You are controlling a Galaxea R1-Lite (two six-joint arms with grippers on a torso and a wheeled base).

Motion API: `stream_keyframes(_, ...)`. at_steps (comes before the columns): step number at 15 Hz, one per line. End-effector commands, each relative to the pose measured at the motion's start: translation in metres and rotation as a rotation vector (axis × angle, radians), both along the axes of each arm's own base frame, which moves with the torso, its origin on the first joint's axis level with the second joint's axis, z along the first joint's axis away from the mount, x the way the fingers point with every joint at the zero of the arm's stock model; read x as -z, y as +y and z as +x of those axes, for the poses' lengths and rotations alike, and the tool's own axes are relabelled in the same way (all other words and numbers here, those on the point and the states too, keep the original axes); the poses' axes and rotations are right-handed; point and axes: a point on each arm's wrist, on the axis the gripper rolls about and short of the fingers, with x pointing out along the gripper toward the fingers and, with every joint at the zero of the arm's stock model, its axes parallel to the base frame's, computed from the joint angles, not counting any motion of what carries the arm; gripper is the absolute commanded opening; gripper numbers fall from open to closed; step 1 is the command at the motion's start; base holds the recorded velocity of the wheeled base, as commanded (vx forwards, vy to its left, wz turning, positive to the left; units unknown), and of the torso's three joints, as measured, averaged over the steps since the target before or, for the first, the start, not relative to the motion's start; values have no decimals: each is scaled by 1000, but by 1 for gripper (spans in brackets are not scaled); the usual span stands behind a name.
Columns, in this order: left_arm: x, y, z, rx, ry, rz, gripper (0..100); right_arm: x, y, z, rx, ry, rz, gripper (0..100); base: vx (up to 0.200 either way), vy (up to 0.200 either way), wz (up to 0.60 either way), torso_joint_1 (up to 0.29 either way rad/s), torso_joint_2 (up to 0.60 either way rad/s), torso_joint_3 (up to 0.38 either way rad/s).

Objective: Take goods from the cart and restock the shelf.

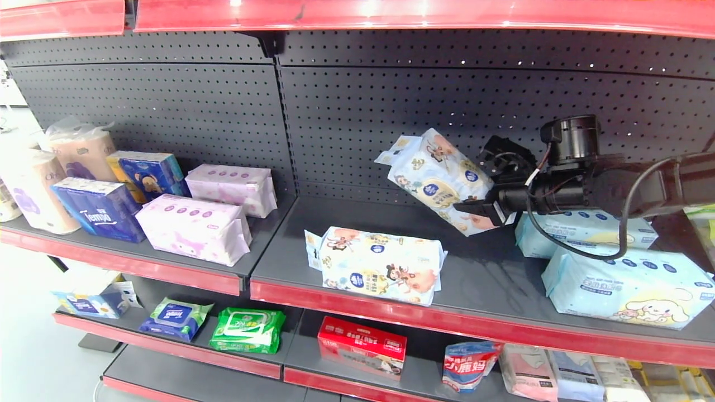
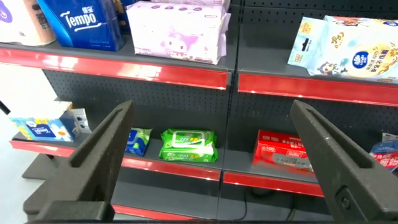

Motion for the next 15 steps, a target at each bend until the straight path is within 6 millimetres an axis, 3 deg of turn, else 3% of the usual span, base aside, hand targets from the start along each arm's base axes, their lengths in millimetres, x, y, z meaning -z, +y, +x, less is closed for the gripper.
stream_keyframes(1,0,0,0,0,0,0,100,4,-5,6,21,12,6,0,0,0,0,0,0,0)
stream_keyframes(9,0,0,0,0,0,0,100,26,-9,14,31,119,-36,0,0,0,0,0,0,0)
stream_keyframes(15,0,0,0,0,0,0,100,29,11,28,0,91,-65,0,0,0,0,0,0,0)
